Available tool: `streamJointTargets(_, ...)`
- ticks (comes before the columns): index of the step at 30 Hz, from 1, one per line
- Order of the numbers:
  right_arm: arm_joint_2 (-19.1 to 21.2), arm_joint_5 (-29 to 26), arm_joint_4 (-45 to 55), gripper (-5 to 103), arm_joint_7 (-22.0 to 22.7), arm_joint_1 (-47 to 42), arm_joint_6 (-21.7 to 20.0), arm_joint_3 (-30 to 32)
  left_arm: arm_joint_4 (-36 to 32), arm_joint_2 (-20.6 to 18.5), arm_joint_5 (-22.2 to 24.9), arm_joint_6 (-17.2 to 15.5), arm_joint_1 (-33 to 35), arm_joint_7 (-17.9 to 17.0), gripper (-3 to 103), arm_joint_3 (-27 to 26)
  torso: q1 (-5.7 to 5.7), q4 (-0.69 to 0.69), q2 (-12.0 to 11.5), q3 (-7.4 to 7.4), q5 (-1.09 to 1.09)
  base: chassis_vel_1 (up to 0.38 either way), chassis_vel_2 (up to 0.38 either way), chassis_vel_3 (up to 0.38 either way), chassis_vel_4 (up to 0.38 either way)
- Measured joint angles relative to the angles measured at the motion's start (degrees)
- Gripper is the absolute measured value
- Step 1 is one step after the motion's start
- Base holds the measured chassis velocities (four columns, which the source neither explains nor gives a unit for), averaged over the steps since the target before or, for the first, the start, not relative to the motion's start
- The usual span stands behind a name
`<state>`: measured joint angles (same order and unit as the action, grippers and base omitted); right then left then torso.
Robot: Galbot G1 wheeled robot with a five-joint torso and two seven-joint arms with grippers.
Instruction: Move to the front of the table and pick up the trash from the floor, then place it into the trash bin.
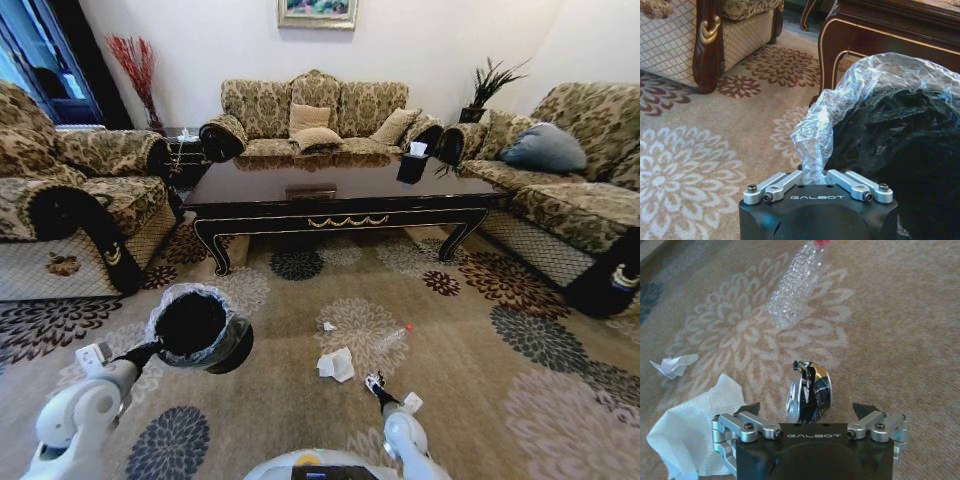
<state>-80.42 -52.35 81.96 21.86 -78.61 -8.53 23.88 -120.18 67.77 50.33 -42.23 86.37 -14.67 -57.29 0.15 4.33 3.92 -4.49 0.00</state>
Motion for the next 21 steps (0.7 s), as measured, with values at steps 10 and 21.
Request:
streamJointTargets(10, 0.2, 2.3, -3.9, 73, -3.4, 2.1, 2.0, -0.3, 0.9, -0.3, -0.3, 0.0, -0.5, -0.1, 2, 0.5, 0.00, 0.00, 0.0, 0.00, 0.00, 0.000, 0.000, 0.000, 0.000)
streamJointTargets(21, 0.1, 5.8, -4.1, 32, -4.2, 2.0, 3.4, -0.2, 1.8, 1.0, -1.0, 0.1, -1.3, -0.5, 2, 3.1, 0.00, 0.00, 0.0, 0.00, 0.00, 0.000, 0.000, 0.000, 0.000)
